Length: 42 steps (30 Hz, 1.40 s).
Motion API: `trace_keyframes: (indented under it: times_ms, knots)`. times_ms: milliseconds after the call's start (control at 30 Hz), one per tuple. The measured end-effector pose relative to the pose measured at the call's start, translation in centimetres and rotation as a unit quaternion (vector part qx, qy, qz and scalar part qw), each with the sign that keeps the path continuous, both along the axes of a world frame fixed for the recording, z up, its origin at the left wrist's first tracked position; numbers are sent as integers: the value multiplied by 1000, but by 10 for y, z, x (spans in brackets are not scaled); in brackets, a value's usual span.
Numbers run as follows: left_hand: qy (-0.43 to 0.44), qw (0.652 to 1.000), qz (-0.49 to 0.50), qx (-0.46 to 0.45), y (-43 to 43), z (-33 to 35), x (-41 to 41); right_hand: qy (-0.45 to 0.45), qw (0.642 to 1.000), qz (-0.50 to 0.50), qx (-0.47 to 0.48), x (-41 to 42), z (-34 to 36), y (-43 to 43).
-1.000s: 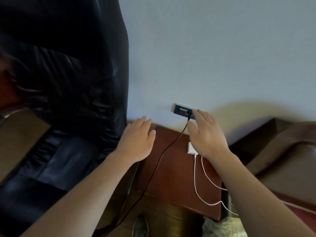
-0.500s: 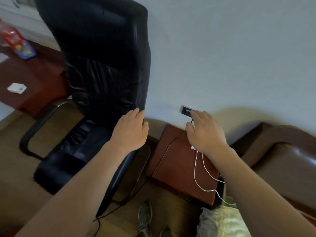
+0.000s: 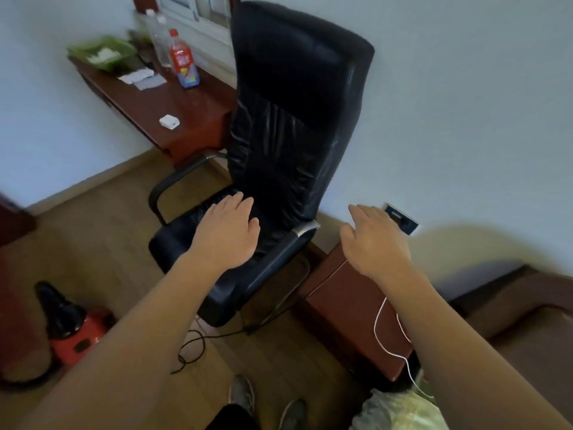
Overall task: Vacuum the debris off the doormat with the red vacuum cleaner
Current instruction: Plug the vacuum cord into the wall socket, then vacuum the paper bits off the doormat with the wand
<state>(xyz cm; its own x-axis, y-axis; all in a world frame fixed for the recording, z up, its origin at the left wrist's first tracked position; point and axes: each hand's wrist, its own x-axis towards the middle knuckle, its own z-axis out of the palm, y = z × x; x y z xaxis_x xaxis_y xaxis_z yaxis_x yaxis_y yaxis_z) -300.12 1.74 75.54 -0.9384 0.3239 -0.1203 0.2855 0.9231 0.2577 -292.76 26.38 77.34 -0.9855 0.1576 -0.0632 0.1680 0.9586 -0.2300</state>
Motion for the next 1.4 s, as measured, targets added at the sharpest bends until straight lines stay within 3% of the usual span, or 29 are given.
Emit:
trace_keyframes:
  times_ms: [333, 867, 1400]
  knots:
    - [14, 994, 111, 18, -134, 16, 64, 8, 992, 123, -7, -2, 9, -124]
    - [6, 948, 318, 17, -453, 1, 190, 29, 953, 301, -26, 33, 3, -451]
    - [0, 875, 483, 41, -631, -8, 235, 33, 867, 497, -11, 2, -19, -680]
